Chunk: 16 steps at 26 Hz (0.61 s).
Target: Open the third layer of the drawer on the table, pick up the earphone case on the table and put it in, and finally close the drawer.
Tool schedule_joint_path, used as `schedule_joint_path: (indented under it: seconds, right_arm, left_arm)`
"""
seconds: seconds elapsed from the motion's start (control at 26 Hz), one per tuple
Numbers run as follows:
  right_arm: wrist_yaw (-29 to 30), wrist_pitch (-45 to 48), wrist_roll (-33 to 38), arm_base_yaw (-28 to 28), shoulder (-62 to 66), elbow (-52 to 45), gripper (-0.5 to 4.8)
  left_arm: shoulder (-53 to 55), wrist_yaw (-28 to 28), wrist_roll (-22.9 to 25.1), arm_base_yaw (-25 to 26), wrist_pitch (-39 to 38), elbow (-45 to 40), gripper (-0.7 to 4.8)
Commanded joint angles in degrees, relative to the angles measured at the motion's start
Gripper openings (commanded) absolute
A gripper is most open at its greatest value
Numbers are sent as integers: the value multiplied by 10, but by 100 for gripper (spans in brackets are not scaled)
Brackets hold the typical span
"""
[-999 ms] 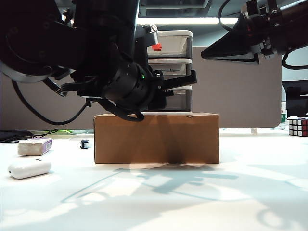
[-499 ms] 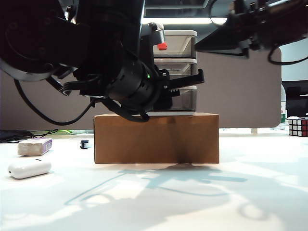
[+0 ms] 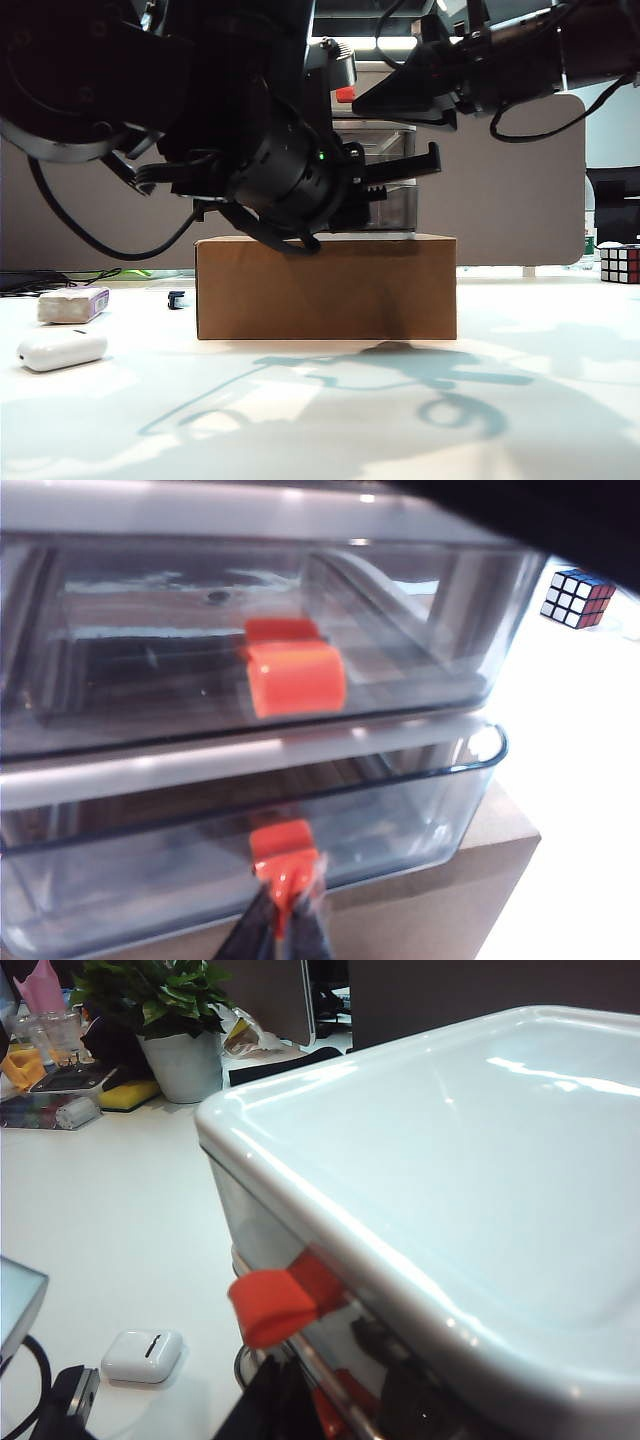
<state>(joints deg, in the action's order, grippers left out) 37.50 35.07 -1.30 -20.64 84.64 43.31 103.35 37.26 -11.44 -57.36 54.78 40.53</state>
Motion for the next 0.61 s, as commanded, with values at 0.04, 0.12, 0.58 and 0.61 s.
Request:
schedule_joint_path:
  seconds: [0.04,0.12,0.58,0.61]
  right_arm:
    - [-5,3,2,-7,8,13,-5]
    - [-5,-3,2,-7,12,19,-6]
    - [-29,-23,2,-7,12,32,-5]
    - [-28,-23,2,-7,12,32,-5]
  left_arm:
    - [-5,12,0,-15,-11,-9,-6]
    - [-11,23,-2,-25,-11,-19,-6]
    - [-76,66,-55,-96,-29,-94,-6]
    - [-76,79,-55,-101,-31,-94,-6]
